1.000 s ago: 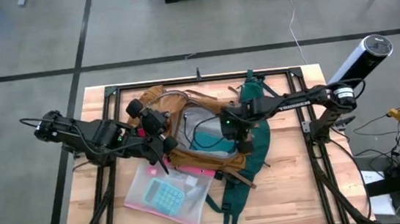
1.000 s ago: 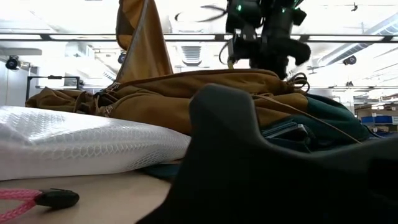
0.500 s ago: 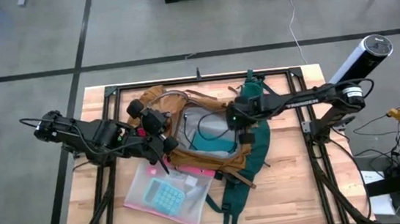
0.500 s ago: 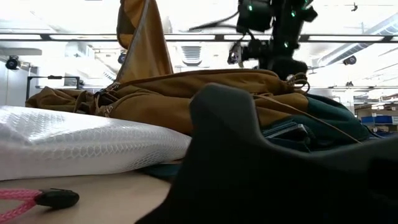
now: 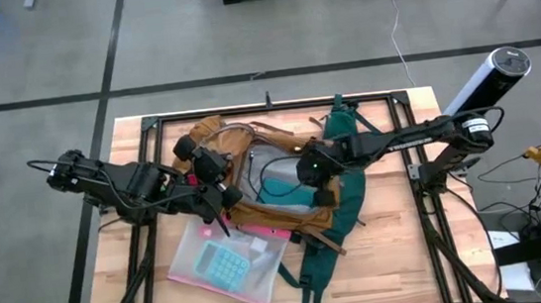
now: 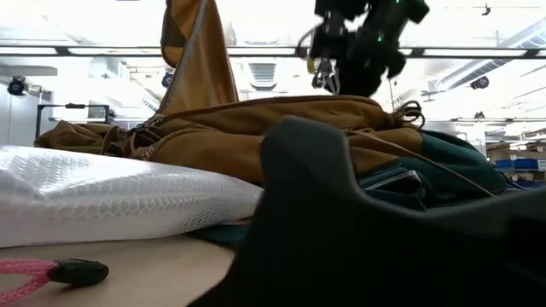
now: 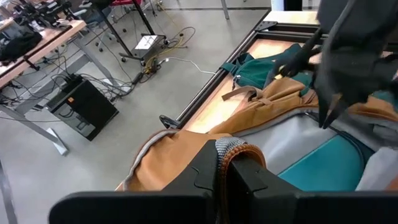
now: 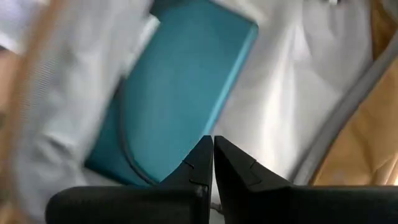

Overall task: Unpack backpack
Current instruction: Put the zip bag into the brown backpack

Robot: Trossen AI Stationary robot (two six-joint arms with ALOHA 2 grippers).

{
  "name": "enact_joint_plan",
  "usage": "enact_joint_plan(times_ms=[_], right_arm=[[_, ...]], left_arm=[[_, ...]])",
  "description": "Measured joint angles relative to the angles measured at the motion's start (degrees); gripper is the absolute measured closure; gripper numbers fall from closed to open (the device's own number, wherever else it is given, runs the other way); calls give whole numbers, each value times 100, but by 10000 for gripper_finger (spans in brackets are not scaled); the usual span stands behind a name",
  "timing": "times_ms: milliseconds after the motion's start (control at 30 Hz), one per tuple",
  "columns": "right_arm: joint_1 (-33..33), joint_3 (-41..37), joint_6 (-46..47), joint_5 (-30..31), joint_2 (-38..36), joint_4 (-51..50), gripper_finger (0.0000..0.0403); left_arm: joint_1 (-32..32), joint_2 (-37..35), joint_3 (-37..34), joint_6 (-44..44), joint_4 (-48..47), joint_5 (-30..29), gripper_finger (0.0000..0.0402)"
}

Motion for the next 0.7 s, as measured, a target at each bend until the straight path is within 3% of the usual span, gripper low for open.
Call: enact_joint_plan(times_ms=[100, 267, 433, 533, 700], right_arm=[[187, 145, 5, -219, -171, 174, 403], [856, 69, 491, -1177, -203, 1719, 403], [1861, -112, 343, -1242, 257, 3187, 403], [2407, -111, -74, -903, 636, 3426, 388], [2990, -24, -861, 442, 1260, 3440, 313]], left_arm=[[-1, 0, 0, 0, 0, 27, 402], [-1, -9, -2, 131, -11, 29, 402], [-1, -23, -2, 173, -171, 28, 402], [-1, -26, -2, 170, -225, 56, 402], [-1, -12, -2, 49, -219, 319, 402]])
